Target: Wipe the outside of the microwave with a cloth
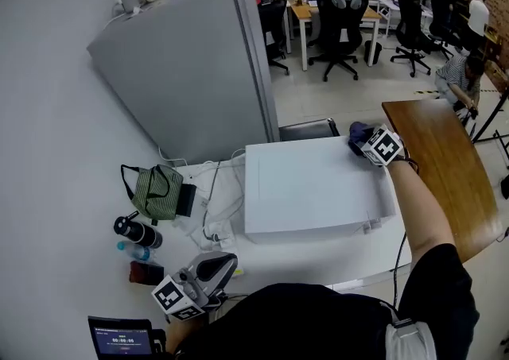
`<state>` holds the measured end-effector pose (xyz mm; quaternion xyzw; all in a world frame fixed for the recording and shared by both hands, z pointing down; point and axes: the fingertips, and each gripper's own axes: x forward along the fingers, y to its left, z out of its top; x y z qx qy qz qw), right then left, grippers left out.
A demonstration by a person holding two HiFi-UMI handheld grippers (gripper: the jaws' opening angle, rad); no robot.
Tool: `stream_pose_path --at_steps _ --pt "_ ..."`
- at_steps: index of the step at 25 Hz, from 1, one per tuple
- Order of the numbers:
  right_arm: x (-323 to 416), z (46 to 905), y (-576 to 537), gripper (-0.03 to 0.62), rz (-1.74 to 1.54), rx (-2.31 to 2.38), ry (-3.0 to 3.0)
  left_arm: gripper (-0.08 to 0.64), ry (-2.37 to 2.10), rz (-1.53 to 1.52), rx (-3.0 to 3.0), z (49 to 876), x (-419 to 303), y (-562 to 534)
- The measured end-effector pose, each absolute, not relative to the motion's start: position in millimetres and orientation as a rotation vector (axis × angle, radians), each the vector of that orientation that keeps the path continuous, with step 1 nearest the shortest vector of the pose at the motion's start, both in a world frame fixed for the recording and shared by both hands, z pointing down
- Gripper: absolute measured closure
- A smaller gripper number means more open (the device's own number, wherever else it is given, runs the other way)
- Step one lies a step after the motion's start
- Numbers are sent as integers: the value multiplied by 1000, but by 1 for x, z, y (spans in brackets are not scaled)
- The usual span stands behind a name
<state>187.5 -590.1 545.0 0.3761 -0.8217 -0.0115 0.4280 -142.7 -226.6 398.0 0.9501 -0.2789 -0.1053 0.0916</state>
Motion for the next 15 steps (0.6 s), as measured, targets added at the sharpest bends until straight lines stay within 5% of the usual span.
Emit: stream_pose_path --at_steps 5,8,12,15 --pt "-87 508 -529 494 -208 504 -2370 555 -910 -366 2804 396 -193 -214" --pt "-186 528 -505 494 -282 353 -2309 555 -944 -342 2796 409 -215 -205" --pt "-185 545 -507 495 -305 351 -2273 557 -958 -305 2788 415 -217 -201" --pt "-105 549 -518 495 -243 428 -2254 555 -934 -315 2798 404 -193 -209"
